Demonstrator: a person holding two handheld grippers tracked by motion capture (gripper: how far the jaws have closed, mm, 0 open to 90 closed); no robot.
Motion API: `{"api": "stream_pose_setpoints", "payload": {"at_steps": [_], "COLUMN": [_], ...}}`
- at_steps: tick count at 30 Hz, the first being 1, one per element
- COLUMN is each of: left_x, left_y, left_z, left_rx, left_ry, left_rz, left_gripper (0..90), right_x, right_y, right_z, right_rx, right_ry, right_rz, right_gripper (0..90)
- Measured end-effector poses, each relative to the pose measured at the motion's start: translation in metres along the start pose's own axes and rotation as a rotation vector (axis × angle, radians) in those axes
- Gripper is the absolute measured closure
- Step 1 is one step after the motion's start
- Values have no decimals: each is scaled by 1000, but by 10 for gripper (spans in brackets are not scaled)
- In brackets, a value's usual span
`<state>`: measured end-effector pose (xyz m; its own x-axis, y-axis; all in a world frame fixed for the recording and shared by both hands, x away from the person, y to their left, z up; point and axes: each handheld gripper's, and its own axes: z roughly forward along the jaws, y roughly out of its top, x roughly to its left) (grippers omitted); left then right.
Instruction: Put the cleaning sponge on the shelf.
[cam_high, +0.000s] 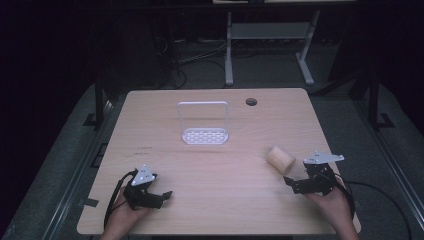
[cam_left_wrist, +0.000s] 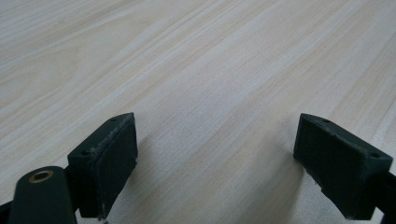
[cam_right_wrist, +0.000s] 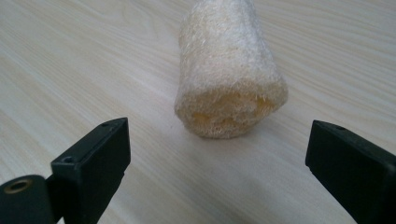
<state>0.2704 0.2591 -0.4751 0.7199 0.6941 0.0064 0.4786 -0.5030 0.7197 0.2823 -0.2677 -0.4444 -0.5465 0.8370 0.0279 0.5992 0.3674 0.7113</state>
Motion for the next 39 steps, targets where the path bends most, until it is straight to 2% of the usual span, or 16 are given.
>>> {"api": "stream_pose_setpoints", "payload": {"at_steps": [20, 27, 39], "left_x": [0, 0, 0], "left_y": [0, 0, 0], "left_z": [0, 0, 0], "left_rx": [-1, 0, -1], "left_ry": [0, 0, 0], "left_rz": [0, 0, 0], "left_gripper": [129, 129, 129], "right_x": [-9, -9, -7], "right_y": [16, 24, 39], "right_z": [12, 14, 26], "right_rx": [15, 3, 26], "right_ry": [18, 28, 35], "right_rz": [8, 4, -5], "right_gripper": [65, 65, 65]}}
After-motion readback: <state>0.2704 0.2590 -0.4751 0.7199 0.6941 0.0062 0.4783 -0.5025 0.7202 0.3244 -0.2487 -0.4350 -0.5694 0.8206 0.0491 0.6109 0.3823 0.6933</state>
